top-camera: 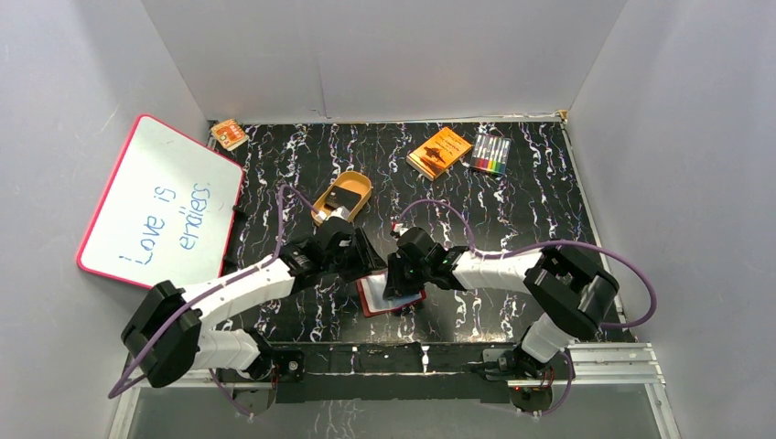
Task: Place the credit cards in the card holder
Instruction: Open the card holder at the center of the board.
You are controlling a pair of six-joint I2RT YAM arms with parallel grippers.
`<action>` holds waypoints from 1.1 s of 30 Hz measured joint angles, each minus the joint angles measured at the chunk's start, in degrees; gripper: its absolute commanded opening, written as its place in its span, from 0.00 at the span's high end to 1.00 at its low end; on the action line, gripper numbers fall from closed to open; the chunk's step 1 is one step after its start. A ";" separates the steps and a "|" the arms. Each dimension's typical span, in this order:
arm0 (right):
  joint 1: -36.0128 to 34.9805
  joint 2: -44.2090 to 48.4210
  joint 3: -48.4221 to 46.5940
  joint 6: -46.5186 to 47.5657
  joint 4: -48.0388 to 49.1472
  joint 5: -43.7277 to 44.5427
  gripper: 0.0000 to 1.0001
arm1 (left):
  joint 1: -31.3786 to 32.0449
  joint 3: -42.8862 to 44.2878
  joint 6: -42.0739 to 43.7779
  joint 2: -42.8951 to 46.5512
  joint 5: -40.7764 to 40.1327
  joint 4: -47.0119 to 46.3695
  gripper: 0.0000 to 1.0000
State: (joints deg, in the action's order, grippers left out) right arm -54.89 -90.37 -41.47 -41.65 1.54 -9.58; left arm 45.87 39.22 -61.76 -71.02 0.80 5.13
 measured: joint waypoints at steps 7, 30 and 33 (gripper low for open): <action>-0.26 -0.28 -0.11 -0.15 0.07 0.28 0.77 | 0.00 -1.38 -0.87 -5.07 2.21 -2.97 0.63; 1.79 19.41 4.81 -1.73 -11.19 11.19 0.46 | 0.00 -5.97 3.21 -10.56 1.81 -7.34 0.99; 5.16 22.91 7.76 -2.01 -12.85 11.58 0.46 | 0.00 -5.64 4.39 -11.30 2.12 -8.37 0.99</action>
State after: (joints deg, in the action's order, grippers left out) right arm -49.74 -67.46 -33.71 -43.66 -11.31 2.00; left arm 45.87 33.58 -57.36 -82.32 2.92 -3.25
